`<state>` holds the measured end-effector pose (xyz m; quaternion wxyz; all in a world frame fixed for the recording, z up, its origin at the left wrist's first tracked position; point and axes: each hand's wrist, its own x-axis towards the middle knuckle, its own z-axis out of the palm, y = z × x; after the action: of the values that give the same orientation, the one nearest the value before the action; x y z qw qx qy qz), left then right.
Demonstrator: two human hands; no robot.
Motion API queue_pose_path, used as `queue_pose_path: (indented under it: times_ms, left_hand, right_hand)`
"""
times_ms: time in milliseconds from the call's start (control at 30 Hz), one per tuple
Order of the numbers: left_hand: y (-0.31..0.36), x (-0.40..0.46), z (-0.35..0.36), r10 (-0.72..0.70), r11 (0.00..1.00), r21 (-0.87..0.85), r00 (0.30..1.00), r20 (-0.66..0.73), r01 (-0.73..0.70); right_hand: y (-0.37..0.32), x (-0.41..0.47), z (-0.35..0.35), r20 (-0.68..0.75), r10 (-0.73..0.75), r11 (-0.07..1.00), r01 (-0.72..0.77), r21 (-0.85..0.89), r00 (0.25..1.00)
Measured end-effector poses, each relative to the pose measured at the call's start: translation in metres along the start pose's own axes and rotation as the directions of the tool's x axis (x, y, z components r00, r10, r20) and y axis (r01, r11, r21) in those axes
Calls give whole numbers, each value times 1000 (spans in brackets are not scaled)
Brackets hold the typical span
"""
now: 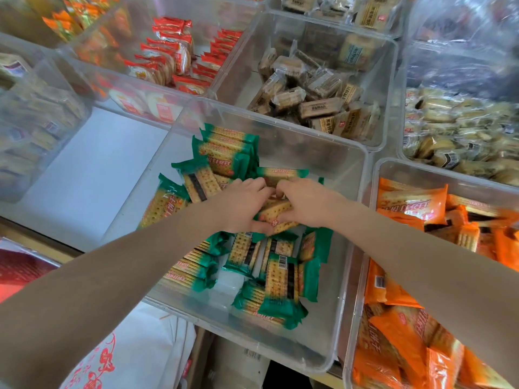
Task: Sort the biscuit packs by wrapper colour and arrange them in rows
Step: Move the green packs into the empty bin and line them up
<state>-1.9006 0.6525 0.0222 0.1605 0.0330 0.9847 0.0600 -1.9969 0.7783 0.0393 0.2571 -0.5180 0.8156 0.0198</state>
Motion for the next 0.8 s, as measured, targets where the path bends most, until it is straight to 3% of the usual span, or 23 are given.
queue_pose_path:
  times_ms: [200,300,467,633,800]
  left_hand:
    - [0,-5,3,1,1000,-8,1000,29,-1]
    - [-1,-10,4,32,999,26,999,24,-32]
    - [0,-14,5,61,993,105,998,22,-63]
    - [0,-20,9,95,973,211,995,9,-95]
    - [0,-17,12,82,979,187,997,-3,-80]
  right_hand:
    - [2,8,-12,-8,40,984,-38,175,999]
    - [7,19,-7,48,111,990,-114,78,993]
    - [6,34,-6,183,124,992,-127,5,975]
    - [6,32,3,302,184,975,-134,-179,935]
    - [5,32,7,279,193,968,-136,-211,941]
